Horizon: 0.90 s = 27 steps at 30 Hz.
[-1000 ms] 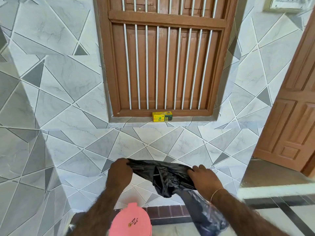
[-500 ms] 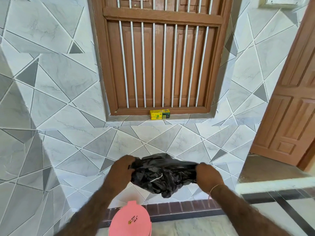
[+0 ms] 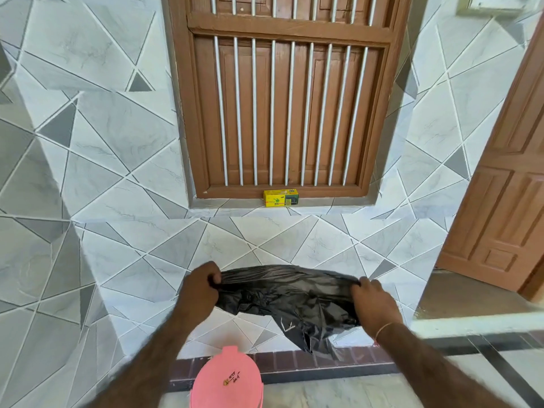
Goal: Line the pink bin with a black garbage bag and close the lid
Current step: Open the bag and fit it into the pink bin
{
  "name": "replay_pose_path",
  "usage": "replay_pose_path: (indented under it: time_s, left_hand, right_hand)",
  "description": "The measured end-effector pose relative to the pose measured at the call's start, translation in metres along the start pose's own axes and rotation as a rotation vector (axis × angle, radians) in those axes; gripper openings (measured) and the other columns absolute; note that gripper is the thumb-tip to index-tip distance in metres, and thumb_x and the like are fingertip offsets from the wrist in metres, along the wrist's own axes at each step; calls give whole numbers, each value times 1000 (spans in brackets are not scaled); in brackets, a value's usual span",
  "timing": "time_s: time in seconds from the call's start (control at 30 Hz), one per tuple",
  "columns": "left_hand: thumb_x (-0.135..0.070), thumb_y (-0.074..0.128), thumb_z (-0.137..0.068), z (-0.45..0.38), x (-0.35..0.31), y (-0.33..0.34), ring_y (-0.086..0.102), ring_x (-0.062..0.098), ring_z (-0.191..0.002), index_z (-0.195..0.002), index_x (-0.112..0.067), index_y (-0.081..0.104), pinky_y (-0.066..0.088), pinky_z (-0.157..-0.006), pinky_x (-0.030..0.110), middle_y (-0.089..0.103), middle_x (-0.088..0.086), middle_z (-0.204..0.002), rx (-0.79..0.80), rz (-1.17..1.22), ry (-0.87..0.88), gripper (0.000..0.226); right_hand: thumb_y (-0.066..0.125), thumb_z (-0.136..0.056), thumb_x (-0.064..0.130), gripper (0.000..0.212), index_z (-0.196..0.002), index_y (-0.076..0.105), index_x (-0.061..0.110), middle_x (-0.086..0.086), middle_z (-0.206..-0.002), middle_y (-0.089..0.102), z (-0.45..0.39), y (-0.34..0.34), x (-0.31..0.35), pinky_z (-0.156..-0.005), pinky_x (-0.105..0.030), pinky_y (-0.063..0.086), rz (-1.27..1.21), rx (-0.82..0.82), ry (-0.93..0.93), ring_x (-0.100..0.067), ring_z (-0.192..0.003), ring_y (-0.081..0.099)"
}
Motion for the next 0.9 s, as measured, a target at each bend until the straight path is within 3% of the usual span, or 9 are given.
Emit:
replay_pose_path:
  time_s: [0.07, 0.13, 0.23, 0.33, 0.47, 0.63, 0.7, 0.8, 0.9]
  left_hand:
    - [24, 37, -55, -4, 1, -6, 50, 24, -64, -49, -22, 43, 33, -57, 29, 51, 0, -58, 8, 54, 25, 46]
    - [20, 44, -62, -3, -7, -3, 55, 26, -71, -50, -25, 48, 38, -62, 29, 52, -3, -63, 129, -130, 145, 47]
    - [-2, 57, -80, 2, -17, 4, 62, 29, -92, -84, -9, 65, 47, -78, 34, 62, 7, -90, 140, -619, 242, 12]
    - [-18, 63, -86, 2, -5, 11, 62, 26, -105, -106, -11, 62, 52, -88, 34, 66, 8, -109, 103, -808, 98, 21]
    - [-14, 56, -88, 4, 6, 4, 65, 35, -102, -104, -2, 66, 52, -87, 39, 69, 17, -107, -95, -494, -145, 22]
    - [-7, 60, -79, 13, -4, 9, 66, 40, -80, -69, -7, 65, 53, -74, 43, 67, 17, -74, -356, 160, -311, 11]
    - [-4, 67, -76, 11, -3, 17, 66, 35, -81, -79, -10, 64, 53, -77, 40, 65, 11, -80, -335, 278, -319, 7]
    - [-12, 58, -84, -6, 8, 34, 62, 33, -106, -122, -12, 52, 50, -91, 38, 63, 9, -118, 84, -357, -17, 39]
    - [-21, 53, -87, 11, 22, 51, 58, 30, -119, -134, -20, 46, 48, -99, 40, 57, 7, -134, 661, -994, 109, 47]
  right_hand:
    - [41, -93, 11, 32, -120, 58, 15, -7, -127, 51, 4, 9, -7, -90, -40, 47, 89, 34, -30, -29, -120, 47]
    - [39, -95, 13, 32, -120, 59, 17, -6, -128, 52, 7, 15, -16, -92, -40, 46, 115, 61, -13, -28, -121, 47]
    - [41, -93, 12, 30, -117, 58, 19, -4, -125, 53, 5, 13, -22, -90, -40, 49, 79, 64, 28, -26, -118, 50]
    - [43, -94, 24, 26, -114, 59, 17, -4, -118, 59, 2, 4, -23, -86, -41, 52, -37, 1, 116, -26, -113, 55]
    - [36, -92, 55, 52, -109, 62, 14, -15, -108, 66, 1, 3, -40, -84, -42, 50, -484, -75, 462, -38, -102, 61]
    - [61, -76, 14, 36, -109, 55, 1, -28, -106, 66, -4, 31, -35, -80, -48, 58, -1151, -99, 817, -43, -88, 66]
    - [56, -72, 7, 42, -113, 58, -3, -31, -104, 66, -9, 34, -36, -79, -46, 57, -1188, -79, 831, -39, -84, 64]
    - [54, -80, 6, 42, -122, 52, -2, -30, -113, 63, -17, 25, -44, -85, -41, 50, -966, -8, 695, -42, -97, 61]
    - [47, -89, 14, 40, -127, 46, 3, -24, -127, 60, -22, 10, -42, -93, -38, 47, -518, 197, 404, -41, -116, 58]
Point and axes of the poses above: each hand's wrist, its own z-axis away from the middle knuckle, its own y-axis out of the palm, x = y × z, the point moved 5 cm from there along -z, towards the middle knuckle
